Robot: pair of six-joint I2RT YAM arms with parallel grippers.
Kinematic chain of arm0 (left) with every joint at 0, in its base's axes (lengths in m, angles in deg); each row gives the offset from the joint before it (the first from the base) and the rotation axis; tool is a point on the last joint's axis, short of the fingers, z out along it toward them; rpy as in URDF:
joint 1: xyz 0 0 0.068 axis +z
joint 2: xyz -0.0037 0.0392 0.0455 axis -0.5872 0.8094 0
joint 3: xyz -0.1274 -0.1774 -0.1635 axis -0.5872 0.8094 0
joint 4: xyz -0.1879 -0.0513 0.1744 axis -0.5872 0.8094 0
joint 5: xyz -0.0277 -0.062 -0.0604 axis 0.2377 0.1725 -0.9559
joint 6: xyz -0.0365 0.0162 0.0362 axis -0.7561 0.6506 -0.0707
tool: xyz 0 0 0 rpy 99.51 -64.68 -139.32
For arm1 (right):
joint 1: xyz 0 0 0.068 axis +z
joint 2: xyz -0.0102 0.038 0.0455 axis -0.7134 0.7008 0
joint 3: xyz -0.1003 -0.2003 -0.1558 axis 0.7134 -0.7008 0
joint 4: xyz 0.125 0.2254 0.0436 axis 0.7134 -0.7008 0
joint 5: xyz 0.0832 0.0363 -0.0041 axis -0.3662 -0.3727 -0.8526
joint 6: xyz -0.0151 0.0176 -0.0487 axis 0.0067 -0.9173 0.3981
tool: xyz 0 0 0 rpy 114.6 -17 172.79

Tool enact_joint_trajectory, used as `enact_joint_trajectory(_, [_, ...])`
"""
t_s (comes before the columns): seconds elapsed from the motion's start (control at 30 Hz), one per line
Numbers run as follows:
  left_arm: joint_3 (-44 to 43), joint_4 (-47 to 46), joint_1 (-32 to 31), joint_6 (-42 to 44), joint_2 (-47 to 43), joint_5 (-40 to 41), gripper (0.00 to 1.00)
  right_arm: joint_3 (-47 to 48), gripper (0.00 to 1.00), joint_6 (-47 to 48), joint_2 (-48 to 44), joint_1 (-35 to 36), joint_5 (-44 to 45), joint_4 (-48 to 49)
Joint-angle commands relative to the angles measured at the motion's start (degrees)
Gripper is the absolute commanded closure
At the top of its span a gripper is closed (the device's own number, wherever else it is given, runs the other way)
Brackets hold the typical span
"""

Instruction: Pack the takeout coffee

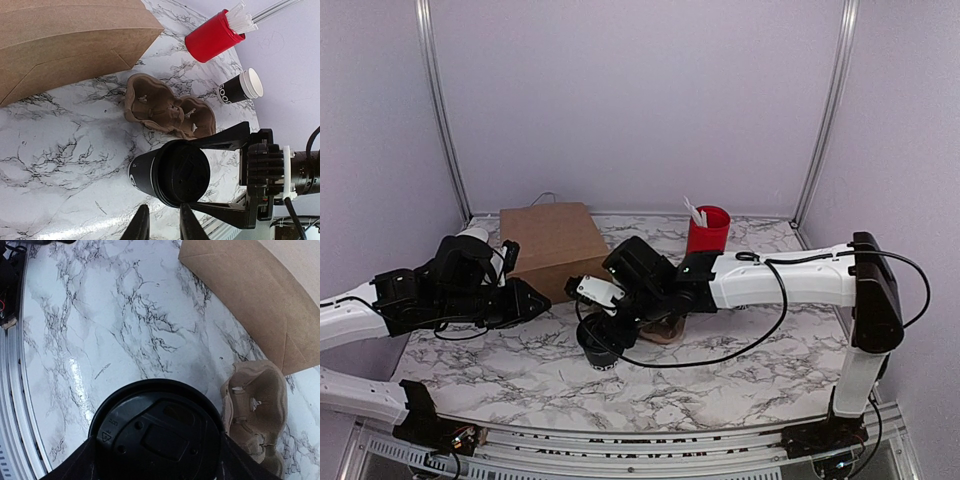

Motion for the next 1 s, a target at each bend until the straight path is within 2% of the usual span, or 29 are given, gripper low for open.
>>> enact_joint_trajectory(0.0, [-0.1,1.7,0.4,0.4,0.3,0.3,0.77,1.8,0.28,-6.3,1.5,0.6,3.8,-1.4])
enact_joint_trajectory(0.1, [-0.1,1.8,0.5,0.5,0.5,0.3,0.77,2.4,0.30,-12.3,1.5,1.4,8.2,-3.1])
enact_joint_trajectory(0.27, [-0.1,1.2,0.7,0.8,1.6,-0.2,0.77,4.1,0.32,-30.1,2.4,2.3,12.7,-6.8])
enact_joint_trajectory(0.43, [0.1,-0.5,0.8,1.1,3.6,-1.6,0.77,8.6,0.27,-39.4,5.5,5.9,14.4,-7.3])
enact_joint_trajectory(0.57, [0.2,-1.3,0.8,1.3,4.4,-2.4,0.77,12.8,0.20,-41.7,8.1,7.5,16.5,-9.6])
enact_joint_trajectory(0.73, [1.4,-2.0,0.8,1.1,3.9,-3.0,0.77,13.8,0.15,-42.1,7.5,7.6,17.9,-10.9])
enact_joint_trajectory(0.97, [4.4,-2.3,0.8,0.0,1.8,-3.5,0.77,13.8,0.12,-41.6,5.3,7.5,17.4,-10.8])
